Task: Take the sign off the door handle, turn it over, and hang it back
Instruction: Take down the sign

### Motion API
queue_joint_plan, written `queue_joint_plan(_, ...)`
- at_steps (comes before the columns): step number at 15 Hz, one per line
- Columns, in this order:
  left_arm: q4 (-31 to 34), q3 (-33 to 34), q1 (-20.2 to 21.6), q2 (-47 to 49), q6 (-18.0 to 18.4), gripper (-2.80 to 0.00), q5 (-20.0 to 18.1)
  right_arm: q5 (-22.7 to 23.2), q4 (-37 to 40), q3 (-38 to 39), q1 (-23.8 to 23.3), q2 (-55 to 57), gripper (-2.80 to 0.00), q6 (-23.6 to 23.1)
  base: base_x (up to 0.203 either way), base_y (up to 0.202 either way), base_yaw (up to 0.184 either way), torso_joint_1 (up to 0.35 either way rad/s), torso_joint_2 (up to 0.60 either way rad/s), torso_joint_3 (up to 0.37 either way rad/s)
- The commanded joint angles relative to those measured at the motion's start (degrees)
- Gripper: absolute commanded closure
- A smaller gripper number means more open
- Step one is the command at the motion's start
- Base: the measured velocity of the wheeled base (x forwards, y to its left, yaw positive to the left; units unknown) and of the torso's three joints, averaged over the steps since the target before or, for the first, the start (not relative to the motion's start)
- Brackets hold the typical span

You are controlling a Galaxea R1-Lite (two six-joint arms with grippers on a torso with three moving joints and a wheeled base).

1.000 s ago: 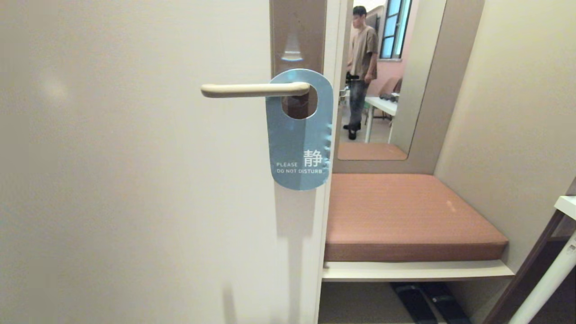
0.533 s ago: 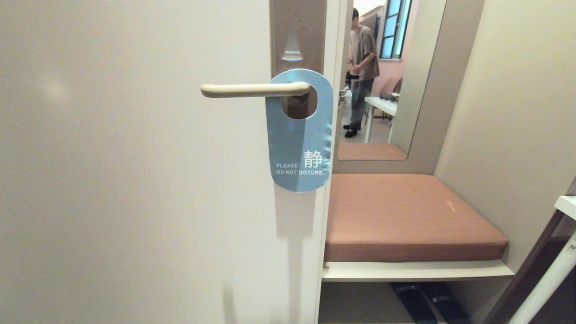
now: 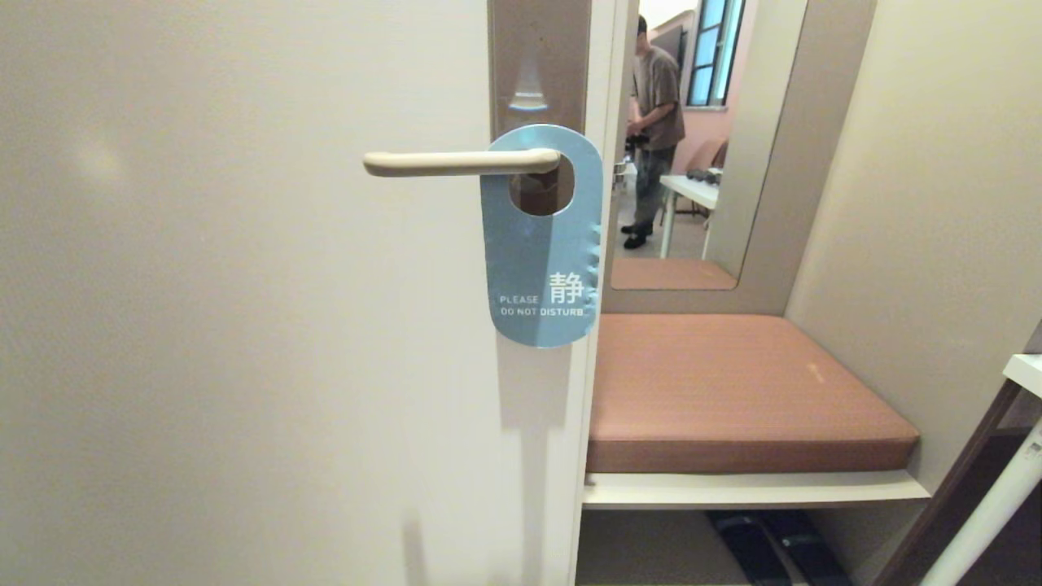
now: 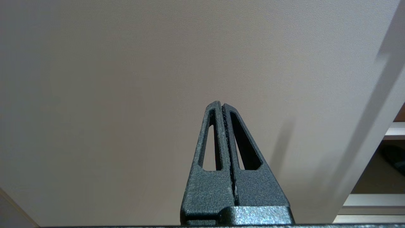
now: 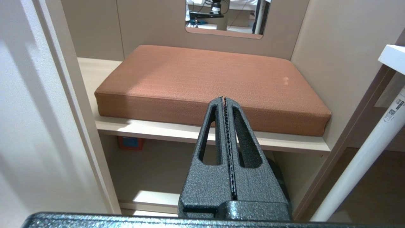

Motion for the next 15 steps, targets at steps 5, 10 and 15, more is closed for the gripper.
queue_joint_plan(5,0.0,0.0,0.0,0.0,0.0,0.0,0.1,0.0,0.0,0.0,0.0,0.0,0.0,-0.1,0.0,0.0,0.0,0.0,0.0,0.0)
queue_joint_plan(10,0.0,0.0,0.0,0.0,0.0,0.0,0.0,-0.4,0.1,0.0,0.0,0.0,0.0,-0.2,0.0,0.0,0.0,0.0,0.0,0.0)
queue_joint_plan(15,0.0,0.0,0.0,0.0,0.0,0.0,0.0,-1.7,0.5,-3.7,0.0,0.0,0.0,0.2,0.0,0.0,0.0,0.0,0.0,0.0)
